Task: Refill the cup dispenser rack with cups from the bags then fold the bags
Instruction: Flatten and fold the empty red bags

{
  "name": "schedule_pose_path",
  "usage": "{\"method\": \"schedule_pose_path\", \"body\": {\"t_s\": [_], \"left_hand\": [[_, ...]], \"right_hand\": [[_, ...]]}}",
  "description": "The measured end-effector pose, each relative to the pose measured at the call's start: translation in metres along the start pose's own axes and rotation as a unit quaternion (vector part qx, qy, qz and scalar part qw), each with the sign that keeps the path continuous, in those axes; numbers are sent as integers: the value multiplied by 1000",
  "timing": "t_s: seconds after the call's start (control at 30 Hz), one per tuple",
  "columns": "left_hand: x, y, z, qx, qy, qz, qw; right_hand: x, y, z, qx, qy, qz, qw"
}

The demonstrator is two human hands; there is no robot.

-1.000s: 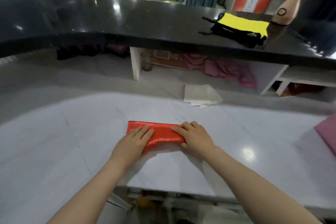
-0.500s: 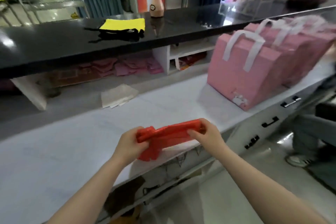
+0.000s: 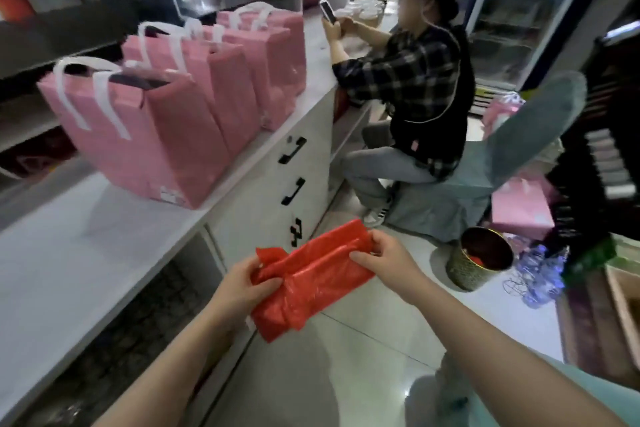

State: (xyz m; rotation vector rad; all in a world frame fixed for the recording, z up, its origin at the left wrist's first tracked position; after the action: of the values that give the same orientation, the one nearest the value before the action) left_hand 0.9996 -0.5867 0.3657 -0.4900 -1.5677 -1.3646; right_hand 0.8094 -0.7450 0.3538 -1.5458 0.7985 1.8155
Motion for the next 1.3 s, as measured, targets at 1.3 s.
{"method": "schedule_pose_path", "body": {"t_s": [1.3], "left_hand": [[220,-442,-460,-454,-218,-129,854]], "right_hand": [[89,473,-63,599,-154,26,785]]}}
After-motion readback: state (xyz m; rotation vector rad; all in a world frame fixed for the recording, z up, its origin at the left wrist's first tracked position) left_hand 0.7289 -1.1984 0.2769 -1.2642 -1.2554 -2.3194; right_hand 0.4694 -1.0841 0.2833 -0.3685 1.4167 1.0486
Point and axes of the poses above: each hand's wrist, its own z-axis away from the middle knuckle, its own y-axis out of the back of the hand, x = y × z, the point moved 7 cm from there along -z, towards the middle knuckle, and after that the axes turned 9 degrees about -z, right-handed, at the moved point
